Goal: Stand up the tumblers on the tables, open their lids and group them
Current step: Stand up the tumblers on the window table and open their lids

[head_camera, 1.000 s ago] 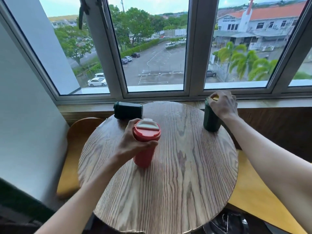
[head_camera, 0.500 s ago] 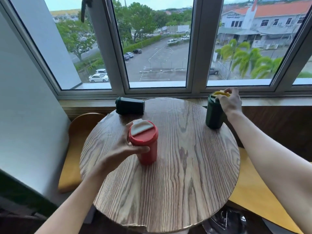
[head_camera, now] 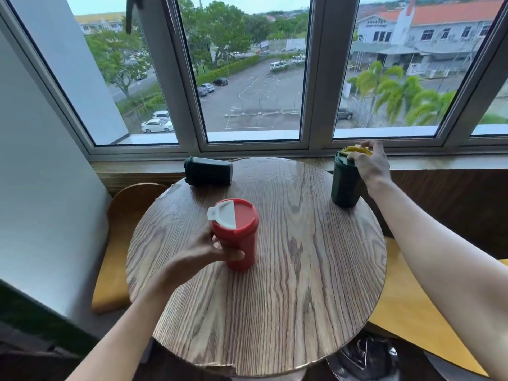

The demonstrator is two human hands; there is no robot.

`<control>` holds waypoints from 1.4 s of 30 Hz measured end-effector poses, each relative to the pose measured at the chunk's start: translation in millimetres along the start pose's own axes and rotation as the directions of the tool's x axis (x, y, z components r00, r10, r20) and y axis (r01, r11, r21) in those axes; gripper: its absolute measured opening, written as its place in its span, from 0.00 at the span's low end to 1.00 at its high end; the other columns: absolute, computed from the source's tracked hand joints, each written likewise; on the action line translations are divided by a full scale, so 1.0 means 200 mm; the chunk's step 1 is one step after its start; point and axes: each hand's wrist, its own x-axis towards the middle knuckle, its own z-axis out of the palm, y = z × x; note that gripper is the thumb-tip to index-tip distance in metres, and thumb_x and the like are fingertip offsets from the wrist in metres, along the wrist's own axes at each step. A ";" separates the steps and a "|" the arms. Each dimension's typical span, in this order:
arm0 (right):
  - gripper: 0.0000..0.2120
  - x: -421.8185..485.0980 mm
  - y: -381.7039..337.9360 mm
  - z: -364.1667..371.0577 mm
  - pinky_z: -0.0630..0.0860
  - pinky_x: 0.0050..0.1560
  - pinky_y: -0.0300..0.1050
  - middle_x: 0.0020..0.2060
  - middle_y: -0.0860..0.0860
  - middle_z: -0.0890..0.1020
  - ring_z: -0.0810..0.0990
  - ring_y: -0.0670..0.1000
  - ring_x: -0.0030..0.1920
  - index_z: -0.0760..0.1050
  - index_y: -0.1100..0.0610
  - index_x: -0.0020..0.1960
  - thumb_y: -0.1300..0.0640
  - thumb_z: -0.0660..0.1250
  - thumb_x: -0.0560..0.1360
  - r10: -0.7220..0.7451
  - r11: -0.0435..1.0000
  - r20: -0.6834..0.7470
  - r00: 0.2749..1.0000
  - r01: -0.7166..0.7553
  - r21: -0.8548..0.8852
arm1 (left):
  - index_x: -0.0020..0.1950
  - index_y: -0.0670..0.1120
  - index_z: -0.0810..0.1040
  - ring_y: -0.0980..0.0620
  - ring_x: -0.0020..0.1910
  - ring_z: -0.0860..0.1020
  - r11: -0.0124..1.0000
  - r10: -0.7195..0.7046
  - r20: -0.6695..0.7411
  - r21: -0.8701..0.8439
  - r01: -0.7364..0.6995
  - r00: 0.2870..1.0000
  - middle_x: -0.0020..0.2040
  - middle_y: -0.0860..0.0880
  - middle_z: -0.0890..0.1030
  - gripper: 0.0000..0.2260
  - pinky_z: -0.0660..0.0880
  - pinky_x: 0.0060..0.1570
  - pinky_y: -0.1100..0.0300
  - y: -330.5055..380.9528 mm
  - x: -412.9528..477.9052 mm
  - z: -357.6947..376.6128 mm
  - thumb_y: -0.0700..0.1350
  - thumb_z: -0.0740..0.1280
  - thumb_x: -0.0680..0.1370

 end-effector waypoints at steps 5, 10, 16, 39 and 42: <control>0.22 0.00 0.00 0.01 0.69 0.58 0.47 0.65 0.57 0.72 0.72 0.58 0.63 0.69 0.52 0.66 0.55 0.67 0.72 -0.009 1.000 -0.003 1.000 0.009 0.014 | 0.65 0.42 0.75 0.55 0.52 0.80 1.000 -0.018 -0.037 0.002 0.018 0.999 0.53 0.47 0.84 0.37 0.76 0.49 0.65 -0.01 0.00 0.02 0.44 0.79 0.56; 0.23 0.00 0.01 0.00 0.68 0.56 0.47 0.65 0.57 0.72 0.71 0.55 0.59 0.69 0.52 0.66 0.55 0.67 0.72 -0.017 1.000 -0.005 1.000 0.017 0.015 | 0.67 0.47 0.75 0.52 0.58 0.79 0.999 -0.003 -0.051 0.040 0.005 0.999 0.58 0.48 0.82 0.39 0.76 0.56 0.59 0.00 -0.01 0.07 0.49 0.83 0.57; 0.24 -0.01 0.01 -0.01 0.69 0.58 0.48 0.62 0.55 0.73 0.73 0.56 0.60 0.69 0.49 0.65 0.53 0.68 0.70 0.021 0.998 0.034 0.999 -0.023 0.061 | 0.63 0.49 0.76 0.60 0.55 0.79 0.998 0.002 -0.070 0.063 0.002 0.998 0.55 0.53 0.83 0.31 0.74 0.49 0.74 0.03 -0.01 0.09 0.40 0.79 0.61; 0.22 -0.20 -0.02 0.24 0.73 0.62 0.53 0.49 0.52 0.85 0.80 0.55 0.56 0.83 0.51 0.51 0.42 0.76 0.60 -0.094 0.987 0.408 0.908 0.032 0.155 | 0.68 0.47 0.74 0.55 0.55 0.81 0.997 -0.022 -0.007 0.072 0.022 1.000 0.57 0.48 0.83 0.38 0.77 0.49 0.67 -0.01 0.00 0.08 0.46 0.81 0.59; 0.19 -0.29 -0.05 0.32 0.75 0.61 0.52 0.48 0.52 0.86 0.82 0.54 0.54 0.84 0.49 0.48 0.42 0.77 0.60 -0.111 0.988 0.459 0.881 0.047 0.150 | 0.68 0.49 0.73 0.58 0.53 0.81 0.997 -0.019 -0.039 0.077 0.022 0.999 0.57 0.51 0.83 0.36 0.77 0.47 0.68 -0.01 -0.01 0.09 0.45 0.80 0.61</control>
